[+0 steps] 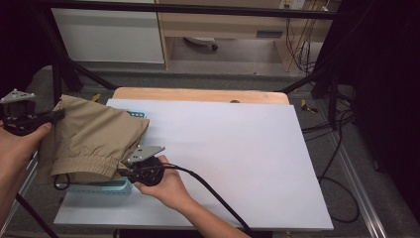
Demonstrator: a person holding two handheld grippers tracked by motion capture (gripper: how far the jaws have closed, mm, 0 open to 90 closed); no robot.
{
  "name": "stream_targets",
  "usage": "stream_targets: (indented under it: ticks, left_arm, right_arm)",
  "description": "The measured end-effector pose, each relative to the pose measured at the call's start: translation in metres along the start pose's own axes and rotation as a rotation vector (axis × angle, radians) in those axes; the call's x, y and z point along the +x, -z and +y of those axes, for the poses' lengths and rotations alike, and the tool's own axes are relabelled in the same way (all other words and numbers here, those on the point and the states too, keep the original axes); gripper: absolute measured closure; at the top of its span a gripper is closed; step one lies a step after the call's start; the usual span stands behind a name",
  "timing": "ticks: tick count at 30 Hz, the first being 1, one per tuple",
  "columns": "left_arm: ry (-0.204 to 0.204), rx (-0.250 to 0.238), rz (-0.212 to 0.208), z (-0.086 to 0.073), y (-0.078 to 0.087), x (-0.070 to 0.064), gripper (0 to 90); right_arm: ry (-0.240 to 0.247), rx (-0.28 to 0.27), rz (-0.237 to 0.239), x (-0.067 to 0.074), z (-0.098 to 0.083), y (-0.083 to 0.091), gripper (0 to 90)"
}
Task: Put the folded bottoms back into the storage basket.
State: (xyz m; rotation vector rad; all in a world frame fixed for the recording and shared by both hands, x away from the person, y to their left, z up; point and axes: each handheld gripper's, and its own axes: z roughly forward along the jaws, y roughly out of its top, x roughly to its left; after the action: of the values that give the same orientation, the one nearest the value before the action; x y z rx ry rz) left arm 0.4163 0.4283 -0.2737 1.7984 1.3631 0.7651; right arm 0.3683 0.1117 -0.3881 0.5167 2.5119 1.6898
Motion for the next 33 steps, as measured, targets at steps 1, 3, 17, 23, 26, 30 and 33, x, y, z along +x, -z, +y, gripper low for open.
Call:
stream_targets:
  ticks: [1,3,17,23,26,30,33]
  left_arm:
    - [-0.003,0.001,0.002,0.000,-0.001,0.000,83.1]
    - [-0.003,0.004,0.003,-0.001,-0.003,-0.001,83.1]
    - [0.004,0.034,0.016,-0.006,-0.012,0.000,82.9]
    - [0.004,0.046,0.024,-0.006,-0.016,-0.001,82.9]
    - [0.002,0.048,0.025,-0.007,-0.017,-0.002,82.8]
    - [0.006,0.052,0.028,-0.008,-0.020,-0.002,82.8]
    - [0.008,0.055,0.035,-0.009,-0.023,-0.003,82.7]
  right_arm:
    - [0.000,0.000,0.000,0.000,0.000,0.000,82.6]
    - [-0.001,0.002,0.001,-0.001,-0.001,0.000,82.6]
    - [0.020,0.022,0.000,-0.002,-0.003,0.002,82.3]
    - [0.020,0.021,0.005,-0.002,-0.004,0.002,82.1]
    - [0.024,0.026,0.005,-0.002,-0.005,0.002,82.0]
    - [0.023,0.026,0.001,-0.002,-0.005,0.001,82.0]
    - [0.029,0.029,-0.004,-0.002,-0.006,0.000,82.0]
